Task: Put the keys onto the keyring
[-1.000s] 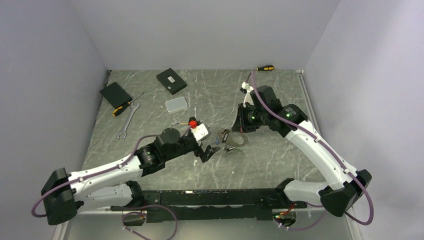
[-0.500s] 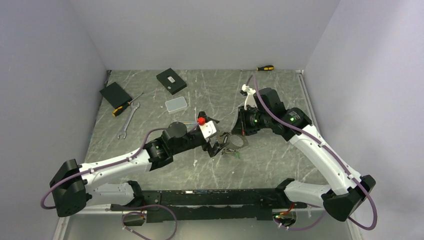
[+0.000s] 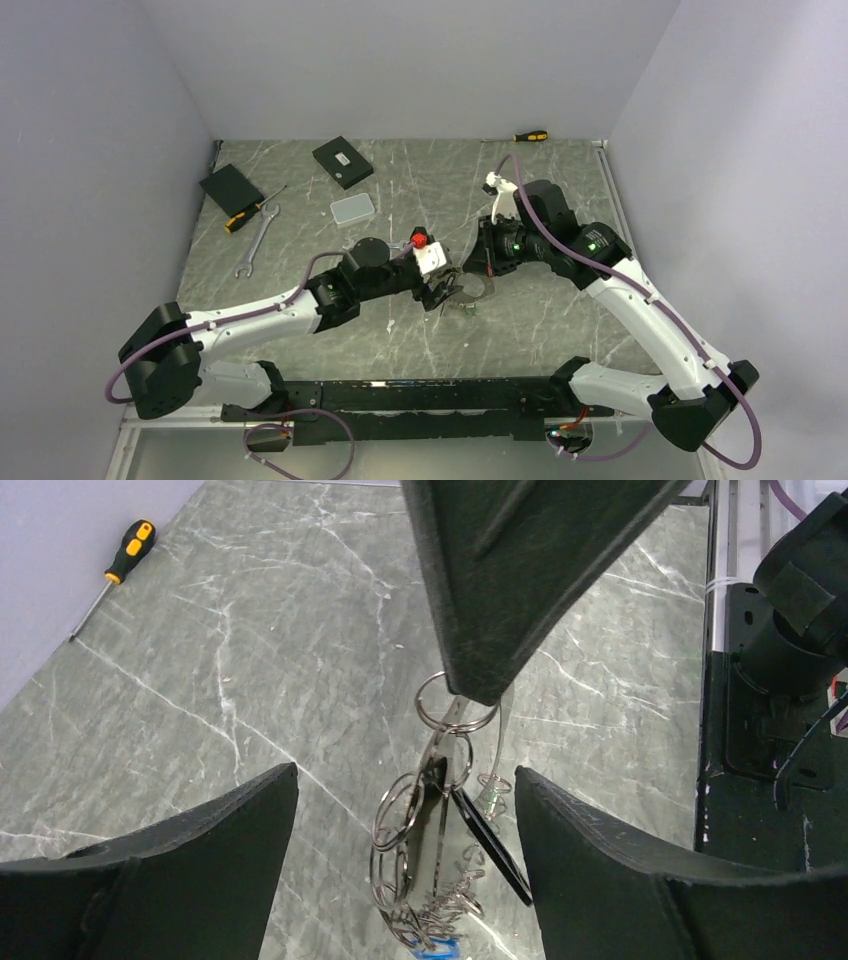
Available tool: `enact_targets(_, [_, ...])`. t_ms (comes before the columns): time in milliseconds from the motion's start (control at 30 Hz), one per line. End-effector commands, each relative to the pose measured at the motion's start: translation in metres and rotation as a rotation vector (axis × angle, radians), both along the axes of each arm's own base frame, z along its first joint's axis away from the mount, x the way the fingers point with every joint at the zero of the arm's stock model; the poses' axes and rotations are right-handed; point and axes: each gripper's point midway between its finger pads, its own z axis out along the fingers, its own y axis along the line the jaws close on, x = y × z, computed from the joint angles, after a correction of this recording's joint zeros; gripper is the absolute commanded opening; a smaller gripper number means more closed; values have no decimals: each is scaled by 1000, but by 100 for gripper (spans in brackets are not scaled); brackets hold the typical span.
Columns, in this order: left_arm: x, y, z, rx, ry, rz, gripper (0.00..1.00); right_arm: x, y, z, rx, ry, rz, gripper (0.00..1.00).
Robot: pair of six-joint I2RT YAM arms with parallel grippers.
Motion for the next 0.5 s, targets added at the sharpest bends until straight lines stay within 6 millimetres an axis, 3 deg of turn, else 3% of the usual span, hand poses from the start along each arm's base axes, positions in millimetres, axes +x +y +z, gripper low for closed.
enact_targets(0, [6, -9, 40, -104, -65, -32, 83, 0, 8, 23, 81, -84, 37, 0])
enact_targets(367, [7, -12, 44, -129, -47, -47, 72, -2, 9, 23, 92, -82, 43, 0])
enact_targets(467, [5, -13, 44, -130, -47, -57, 55, -2, 10, 23, 94, -82, 45, 0])
